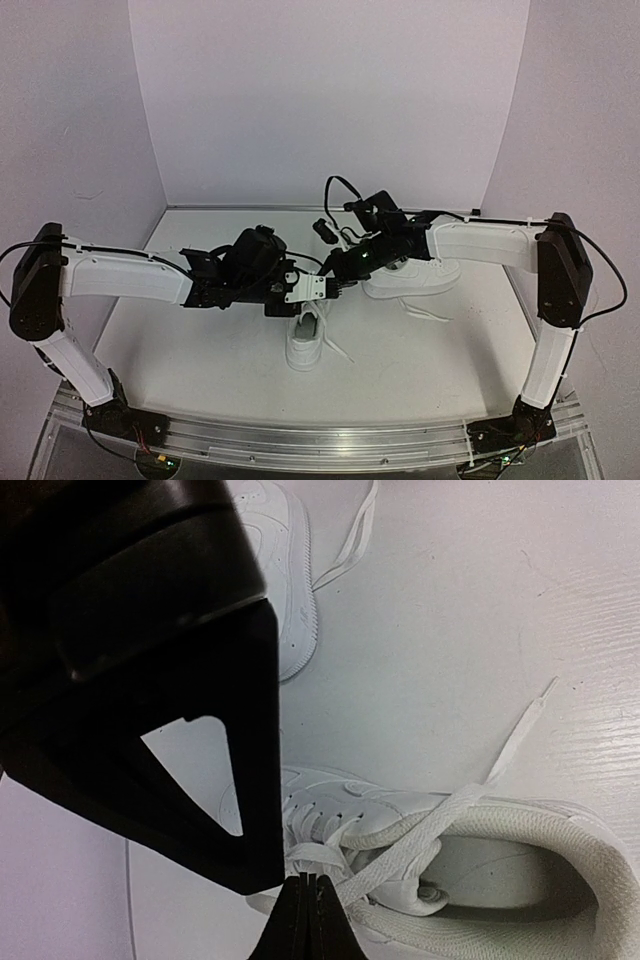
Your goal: Tie the shoes
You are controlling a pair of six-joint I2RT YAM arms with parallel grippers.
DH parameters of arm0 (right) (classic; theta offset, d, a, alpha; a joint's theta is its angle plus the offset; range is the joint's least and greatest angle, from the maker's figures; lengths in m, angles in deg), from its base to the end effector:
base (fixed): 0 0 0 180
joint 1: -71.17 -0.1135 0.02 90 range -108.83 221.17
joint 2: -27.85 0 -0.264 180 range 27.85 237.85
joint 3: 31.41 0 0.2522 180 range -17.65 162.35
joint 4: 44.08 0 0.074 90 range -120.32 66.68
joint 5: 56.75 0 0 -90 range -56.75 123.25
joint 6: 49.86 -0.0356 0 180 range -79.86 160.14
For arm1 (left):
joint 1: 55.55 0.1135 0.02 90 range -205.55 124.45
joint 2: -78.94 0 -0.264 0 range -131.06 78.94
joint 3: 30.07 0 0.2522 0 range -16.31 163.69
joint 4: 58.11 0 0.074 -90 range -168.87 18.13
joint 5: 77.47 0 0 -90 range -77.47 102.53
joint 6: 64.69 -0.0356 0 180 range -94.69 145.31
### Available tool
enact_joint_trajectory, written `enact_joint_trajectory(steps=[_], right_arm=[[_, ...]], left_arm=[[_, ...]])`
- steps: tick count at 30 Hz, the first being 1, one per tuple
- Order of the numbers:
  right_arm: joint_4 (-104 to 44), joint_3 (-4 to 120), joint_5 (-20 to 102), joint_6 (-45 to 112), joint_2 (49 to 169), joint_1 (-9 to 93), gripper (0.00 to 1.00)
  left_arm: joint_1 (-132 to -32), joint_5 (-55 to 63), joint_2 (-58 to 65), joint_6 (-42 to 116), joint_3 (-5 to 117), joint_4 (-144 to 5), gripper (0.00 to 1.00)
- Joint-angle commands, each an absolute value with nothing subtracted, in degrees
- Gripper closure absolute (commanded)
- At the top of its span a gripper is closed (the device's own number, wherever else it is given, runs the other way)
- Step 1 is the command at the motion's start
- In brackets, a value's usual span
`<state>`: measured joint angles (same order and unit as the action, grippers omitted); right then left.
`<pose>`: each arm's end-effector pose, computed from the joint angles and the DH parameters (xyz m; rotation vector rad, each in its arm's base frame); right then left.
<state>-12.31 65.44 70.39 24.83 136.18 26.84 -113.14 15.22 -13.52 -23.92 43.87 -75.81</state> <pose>0.2888 0.3122 0.2438 -0.9612 2.2898 1.2445 0.1937 -0.3021 0.2324 1.7525 1.3337 -0.0298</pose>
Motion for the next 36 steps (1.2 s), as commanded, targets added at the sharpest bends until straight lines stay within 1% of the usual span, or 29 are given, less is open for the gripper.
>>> enact_joint_trajectory(steps=[1, 6, 11, 13, 22, 36], right_arm=[[-13.53, 65.27, 70.96, 24.66, 136.57, 26.88, 1.0], [-13.54, 65.0, 70.74, 24.63, 136.22, 26.93, 1.0], [-13.62, 65.06, 70.92, 24.58, 136.31, 26.94, 1.0], [-13.62, 65.04, 70.96, 24.58, 136.27, 26.94, 1.0], [-13.88, 64.89, 71.3, 24.32, 136.23, 26.94, 1.0], [-13.97, 64.71, 71.31, 24.23, 136.21, 26.94, 1.0]], left_arm=[[-113.12, 14.19, -10.92, -22.14, 43.96, -74.63, 1.0], [-113.04, 14.6, -10.87, -21.79, 43.87, -74.1, 1.0], [-113.02, 14.67, -8.24, -23.85, 41.75, -74.81, 0.78], [-112.87, 15.23, -7.98, -24.44, 41.66, -75.88, 0.76], [-112.52, 14.92, -10.88, -26.34, 43.76, -77.97, 0.8], [-111.11, 13.46, -14.94, -26.55, 45.98, -78.29, 0.79]])
